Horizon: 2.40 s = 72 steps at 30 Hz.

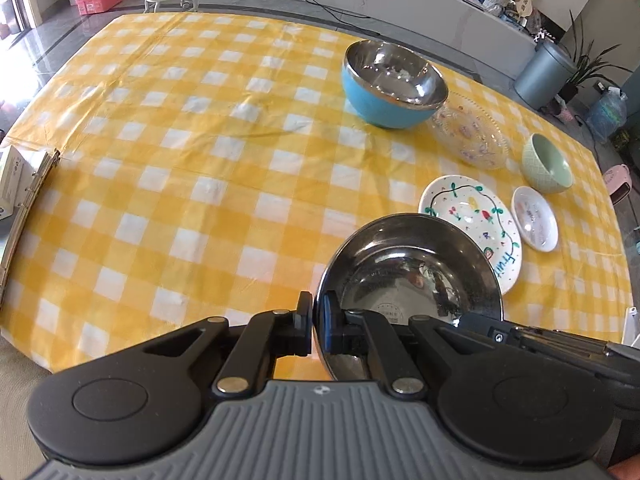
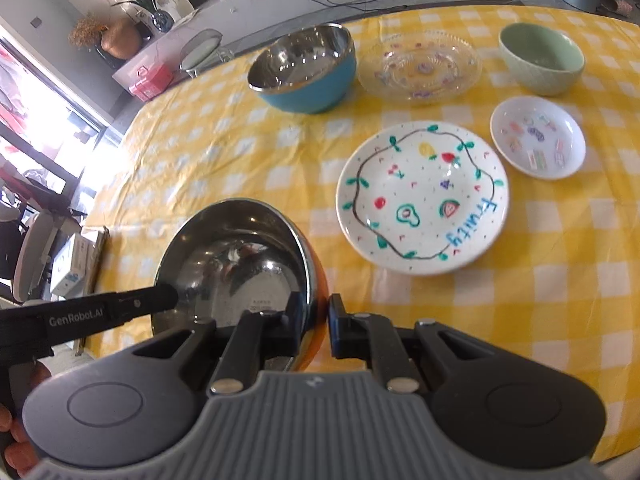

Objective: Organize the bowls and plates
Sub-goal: 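Close the left gripper on the orange-bottomed steel bowl rim, then carry the orange bowl with the left gripper into the blue steel bowl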

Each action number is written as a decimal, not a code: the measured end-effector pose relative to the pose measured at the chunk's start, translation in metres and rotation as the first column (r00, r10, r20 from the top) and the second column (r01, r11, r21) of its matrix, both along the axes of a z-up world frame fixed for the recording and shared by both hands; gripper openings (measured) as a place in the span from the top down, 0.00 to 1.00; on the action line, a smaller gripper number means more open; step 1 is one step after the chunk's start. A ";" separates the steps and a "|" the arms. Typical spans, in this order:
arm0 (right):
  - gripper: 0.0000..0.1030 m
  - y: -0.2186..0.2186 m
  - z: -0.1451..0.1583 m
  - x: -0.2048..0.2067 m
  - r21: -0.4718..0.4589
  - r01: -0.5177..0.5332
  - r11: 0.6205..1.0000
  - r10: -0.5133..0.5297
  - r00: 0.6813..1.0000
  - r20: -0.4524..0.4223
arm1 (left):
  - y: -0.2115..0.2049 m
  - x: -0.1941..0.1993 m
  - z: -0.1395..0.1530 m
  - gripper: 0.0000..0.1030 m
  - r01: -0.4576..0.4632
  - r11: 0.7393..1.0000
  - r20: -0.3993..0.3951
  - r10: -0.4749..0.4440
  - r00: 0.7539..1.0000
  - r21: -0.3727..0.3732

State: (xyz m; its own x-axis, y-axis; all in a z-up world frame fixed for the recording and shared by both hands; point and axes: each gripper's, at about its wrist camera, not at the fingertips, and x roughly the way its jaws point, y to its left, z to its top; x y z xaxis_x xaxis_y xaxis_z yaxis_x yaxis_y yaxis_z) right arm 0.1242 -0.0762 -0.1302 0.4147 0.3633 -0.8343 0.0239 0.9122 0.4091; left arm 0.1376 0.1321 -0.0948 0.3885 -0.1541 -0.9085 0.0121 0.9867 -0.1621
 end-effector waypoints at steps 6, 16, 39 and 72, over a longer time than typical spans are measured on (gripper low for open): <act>0.89 -0.002 -0.011 -0.001 0.005 0.015 1.000 -0.015 0.999 -0.035 | -0.008 0.001 -0.006 0.95 0.014 0.999 -0.021 -0.014 1.000 0.035; 0.88 -0.009 -0.015 0.000 0.009 0.034 0.999 -0.033 0.998 -0.051 | -0.018 0.005 -0.008 0.95 0.045 0.996 -0.033 -0.043 0.999 0.072; 0.56 -0.003 0.016 0.002 -0.139 -0.034 0.990 0.049 0.993 0.111 | -0.025 0.010 0.034 0.69 0.079 0.977 0.112 -0.103 0.988 0.199; 0.55 -0.017 0.026 0.202 -0.119 0.068 0.991 -0.053 0.991 0.120 | -0.020 0.187 0.006 0.56 0.079 0.997 0.247 -0.076 0.966 -0.002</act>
